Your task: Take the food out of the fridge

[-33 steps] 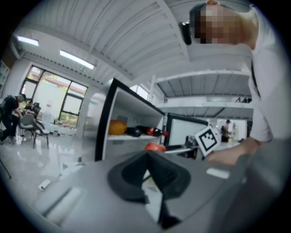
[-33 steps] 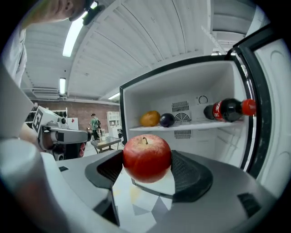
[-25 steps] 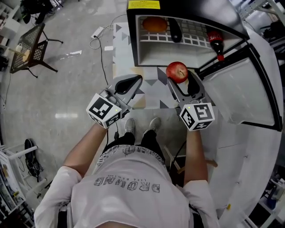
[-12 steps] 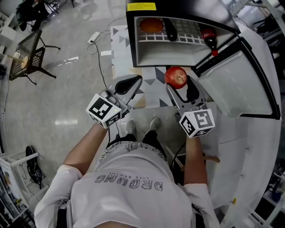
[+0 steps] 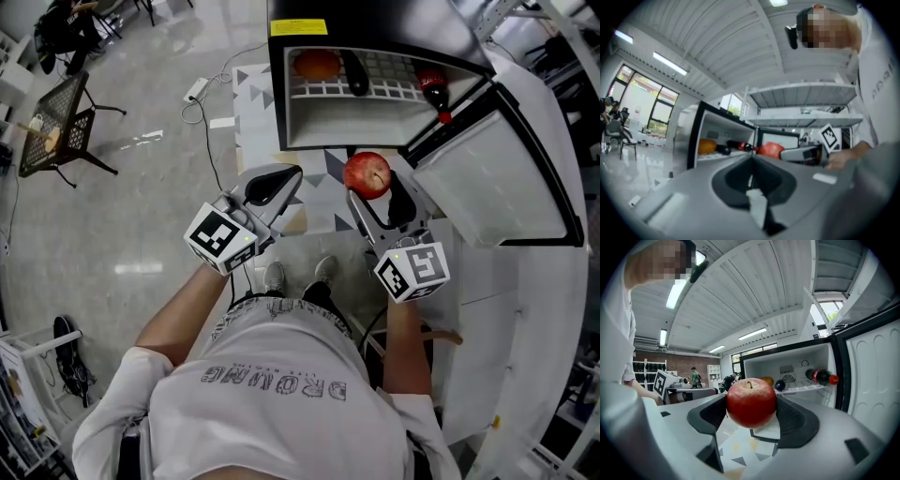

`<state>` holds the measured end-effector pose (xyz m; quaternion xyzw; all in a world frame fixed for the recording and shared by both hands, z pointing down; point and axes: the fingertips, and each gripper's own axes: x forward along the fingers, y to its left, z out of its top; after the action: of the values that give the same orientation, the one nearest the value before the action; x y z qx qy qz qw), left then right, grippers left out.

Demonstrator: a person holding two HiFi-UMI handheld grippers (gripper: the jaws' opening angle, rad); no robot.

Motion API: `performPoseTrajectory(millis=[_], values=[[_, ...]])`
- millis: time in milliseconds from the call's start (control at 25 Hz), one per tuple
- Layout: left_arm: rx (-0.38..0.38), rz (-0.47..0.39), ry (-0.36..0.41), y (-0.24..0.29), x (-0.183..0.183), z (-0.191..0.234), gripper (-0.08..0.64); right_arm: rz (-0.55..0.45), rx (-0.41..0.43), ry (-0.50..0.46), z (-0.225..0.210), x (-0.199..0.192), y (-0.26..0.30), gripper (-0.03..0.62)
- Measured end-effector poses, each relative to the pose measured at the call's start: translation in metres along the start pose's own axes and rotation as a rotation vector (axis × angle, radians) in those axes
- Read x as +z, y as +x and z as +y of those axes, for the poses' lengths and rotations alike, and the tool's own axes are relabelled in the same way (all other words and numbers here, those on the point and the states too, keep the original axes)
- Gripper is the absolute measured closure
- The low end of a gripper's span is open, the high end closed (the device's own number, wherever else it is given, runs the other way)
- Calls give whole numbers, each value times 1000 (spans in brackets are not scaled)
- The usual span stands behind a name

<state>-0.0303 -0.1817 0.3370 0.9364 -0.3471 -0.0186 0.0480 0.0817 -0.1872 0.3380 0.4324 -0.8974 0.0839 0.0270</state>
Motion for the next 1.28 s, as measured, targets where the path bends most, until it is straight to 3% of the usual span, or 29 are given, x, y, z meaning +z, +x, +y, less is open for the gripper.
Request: performPoseTrajectory(millis=[1280], values=[[-23,1,8,19,7,13,552,5,-32,45,-18,3,1,290]])
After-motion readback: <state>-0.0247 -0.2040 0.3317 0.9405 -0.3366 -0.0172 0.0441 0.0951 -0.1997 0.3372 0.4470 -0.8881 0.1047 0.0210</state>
